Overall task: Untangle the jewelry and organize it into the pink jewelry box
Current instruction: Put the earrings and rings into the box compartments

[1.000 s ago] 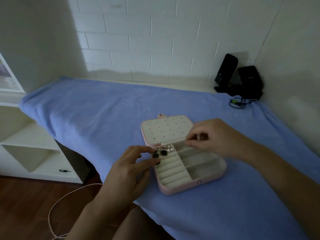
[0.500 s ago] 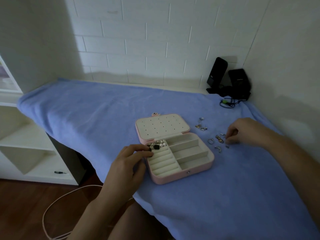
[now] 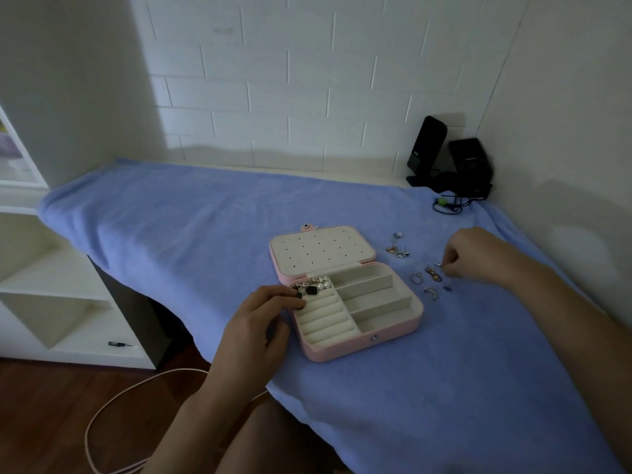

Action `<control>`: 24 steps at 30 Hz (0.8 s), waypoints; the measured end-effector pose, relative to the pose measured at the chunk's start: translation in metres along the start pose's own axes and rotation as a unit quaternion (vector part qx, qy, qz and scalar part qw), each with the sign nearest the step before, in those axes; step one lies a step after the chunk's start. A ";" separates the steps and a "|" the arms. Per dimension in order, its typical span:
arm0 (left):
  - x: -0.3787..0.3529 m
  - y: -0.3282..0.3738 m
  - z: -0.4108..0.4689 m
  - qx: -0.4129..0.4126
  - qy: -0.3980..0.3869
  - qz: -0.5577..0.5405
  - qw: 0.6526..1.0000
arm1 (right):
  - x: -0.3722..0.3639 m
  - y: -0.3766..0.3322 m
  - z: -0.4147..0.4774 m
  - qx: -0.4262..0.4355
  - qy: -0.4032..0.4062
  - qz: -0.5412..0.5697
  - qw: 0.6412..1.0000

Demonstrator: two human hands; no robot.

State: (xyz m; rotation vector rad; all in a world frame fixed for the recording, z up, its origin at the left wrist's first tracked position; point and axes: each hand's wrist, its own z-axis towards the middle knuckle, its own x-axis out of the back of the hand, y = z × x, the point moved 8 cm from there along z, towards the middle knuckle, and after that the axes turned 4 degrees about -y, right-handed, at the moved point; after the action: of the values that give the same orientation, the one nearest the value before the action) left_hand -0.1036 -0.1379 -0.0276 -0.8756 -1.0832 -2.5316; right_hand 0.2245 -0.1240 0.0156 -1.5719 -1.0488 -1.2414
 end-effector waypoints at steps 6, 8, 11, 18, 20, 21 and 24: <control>0.001 0.000 -0.001 -0.006 0.030 -0.033 0.999 | 0.016 -0.016 -0.009 0.063 0.042 0.049 0.996; 0.001 0.000 -0.002 -0.010 0.032 -0.035 0.999 | 0.020 -0.028 -0.014 0.088 0.032 0.083 0.992; 0.001 0.001 -0.002 -0.016 0.033 -0.033 0.999 | 0.027 -0.050 -0.023 0.129 0.016 0.160 0.978; 0.000 -0.001 -0.005 -0.009 0.038 -0.032 0.999 | 0.014 -0.125 -0.048 0.214 -0.092 0.354 0.906; 0.001 -0.001 -0.006 -0.002 0.043 -0.037 0.998 | 0.001 -0.147 -0.052 0.234 -0.133 0.344 0.900; 0.002 -0.001 -0.007 0.000 0.046 -0.042 0.998 | -0.006 -0.157 -0.054 0.241 -0.155 0.337 0.897; 0.003 -0.002 -0.008 0.008 0.048 -0.061 0.997 | -0.021 -0.176 -0.052 0.247 -0.189 0.321 0.895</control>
State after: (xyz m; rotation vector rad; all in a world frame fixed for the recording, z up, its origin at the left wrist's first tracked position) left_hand -0.1100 -0.1421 -0.0312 -0.6957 -1.1592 -2.6293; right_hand 0.0400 -0.1259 0.0229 -1.5791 -0.8673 -0.1958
